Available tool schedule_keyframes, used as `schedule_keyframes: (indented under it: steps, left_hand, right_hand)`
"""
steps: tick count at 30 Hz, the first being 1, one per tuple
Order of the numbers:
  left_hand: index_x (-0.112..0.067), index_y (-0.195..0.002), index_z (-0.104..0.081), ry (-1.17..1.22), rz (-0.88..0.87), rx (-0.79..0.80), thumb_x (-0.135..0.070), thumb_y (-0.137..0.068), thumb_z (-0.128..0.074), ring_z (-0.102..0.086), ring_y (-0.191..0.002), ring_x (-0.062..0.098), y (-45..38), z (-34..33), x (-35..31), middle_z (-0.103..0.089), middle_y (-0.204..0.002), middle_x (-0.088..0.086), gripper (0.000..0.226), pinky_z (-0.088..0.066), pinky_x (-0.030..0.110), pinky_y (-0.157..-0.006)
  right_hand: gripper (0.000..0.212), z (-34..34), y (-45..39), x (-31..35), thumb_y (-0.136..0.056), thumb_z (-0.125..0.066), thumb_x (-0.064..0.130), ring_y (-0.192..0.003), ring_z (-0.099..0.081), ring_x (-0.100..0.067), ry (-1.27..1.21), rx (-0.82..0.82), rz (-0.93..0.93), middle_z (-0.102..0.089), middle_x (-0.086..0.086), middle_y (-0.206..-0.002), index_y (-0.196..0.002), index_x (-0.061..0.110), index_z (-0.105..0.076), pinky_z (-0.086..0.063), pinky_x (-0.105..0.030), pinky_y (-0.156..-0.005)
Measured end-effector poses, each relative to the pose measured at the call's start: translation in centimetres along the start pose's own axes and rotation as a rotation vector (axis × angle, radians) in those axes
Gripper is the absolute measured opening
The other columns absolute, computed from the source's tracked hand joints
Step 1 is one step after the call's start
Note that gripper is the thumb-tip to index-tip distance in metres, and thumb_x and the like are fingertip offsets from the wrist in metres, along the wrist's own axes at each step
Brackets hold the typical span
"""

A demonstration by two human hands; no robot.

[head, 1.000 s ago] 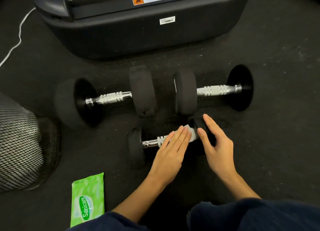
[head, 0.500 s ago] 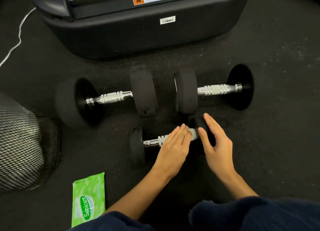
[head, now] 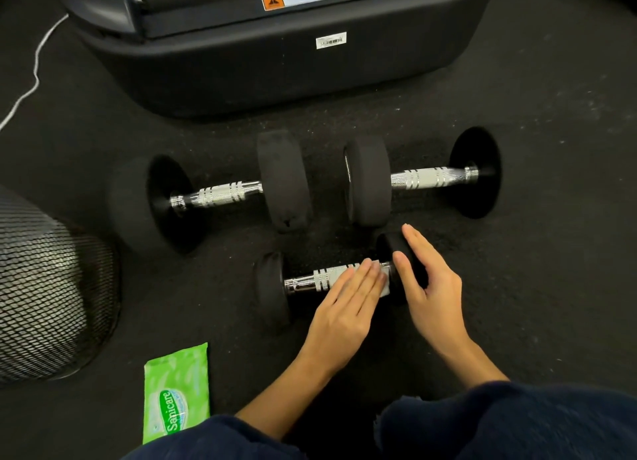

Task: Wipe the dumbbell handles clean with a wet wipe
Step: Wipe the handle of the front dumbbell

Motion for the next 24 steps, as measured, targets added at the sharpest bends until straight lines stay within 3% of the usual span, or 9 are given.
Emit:
schedule_keyframes:
  steps: [6,11,16,19,24]
  left_hand:
    - [-0.003,-0.138,-0.052,0.000,0.082,0.064,-0.026,-0.106,-0.039,-0.040,-0.140,0.023,-1.3,-0.5,0.5,-0.049,-0.145,0.014,0.041,-0.037,0.038,-0.113]
    - [-0.004,-0.139,-0.050,0.042,0.210,0.185,-0.027,-0.100,-0.035,-0.045,-0.137,0.021,-2.1,-0.5,1.1,-0.051,-0.144,0.012,0.047,-0.036,0.036,-0.114]
    - [-0.011,-0.155,-0.017,0.196,0.284,0.386,-0.012,-0.094,-0.040,-0.015,-0.149,0.019,-2.2,0.2,1.3,-0.016,-0.162,0.006,0.066,-0.011,0.033,-0.121]
    - [-0.014,-0.155,-0.014,0.251,0.277,0.525,0.001,-0.089,-0.045,-0.019,-0.140,0.017,-3.3,0.7,2.7,-0.016,-0.162,0.000,0.075,-0.018,0.031,-0.116]
    - [-0.012,-0.154,-0.023,0.182,0.153,0.502,0.004,-0.087,-0.053,-0.027,-0.135,0.020,-3.7,0.8,3.4,-0.027,-0.158,0.000,0.076,-0.028,0.033,-0.110]
  right_hand:
    - [0.048,-0.1,-0.4,-0.1,-0.095,-0.058,0.024,-0.136,-0.040,0.001,0.000,0.012,-0.021,-0.049,0.008,-0.145,-0.142,0.020,-0.047,-0.035,-0.024,-0.114]
    - [0.048,-0.1,-0.5,-0.1,-0.095,-0.058,0.027,-0.136,-0.042,-0.001,0.018,0.023,-0.024,-0.050,0.006,-0.145,-0.142,0.020,-0.048,-0.034,-0.022,-0.113]
    - [0.049,0.0,-0.2,0.0,-0.094,-0.055,0.030,-0.137,-0.040,-0.002,0.020,0.028,-0.020,-0.048,0.007,-0.146,-0.142,0.022,-0.046,-0.035,-0.029,-0.115]
    - [0.050,0.0,-0.1,-0.2,-0.094,-0.054,0.032,-0.138,-0.039,-0.001,0.015,0.029,-0.025,-0.047,0.008,-0.147,-0.143,0.022,-0.046,-0.035,-0.029,-0.115]
    - [0.054,-0.1,-0.1,-0.2,-0.092,-0.050,0.040,-0.138,-0.037,0.001,0.005,0.026,-0.025,-0.046,0.009,-0.148,-0.143,0.025,-0.045,-0.034,-0.030,-0.116]
Point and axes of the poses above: each hand's wrist, its own y-axis away from the middle knuckle, its own z-axis out of the back of the hand, x = y × z, the point moved 9 cm from there along -y, towards the middle knuckle
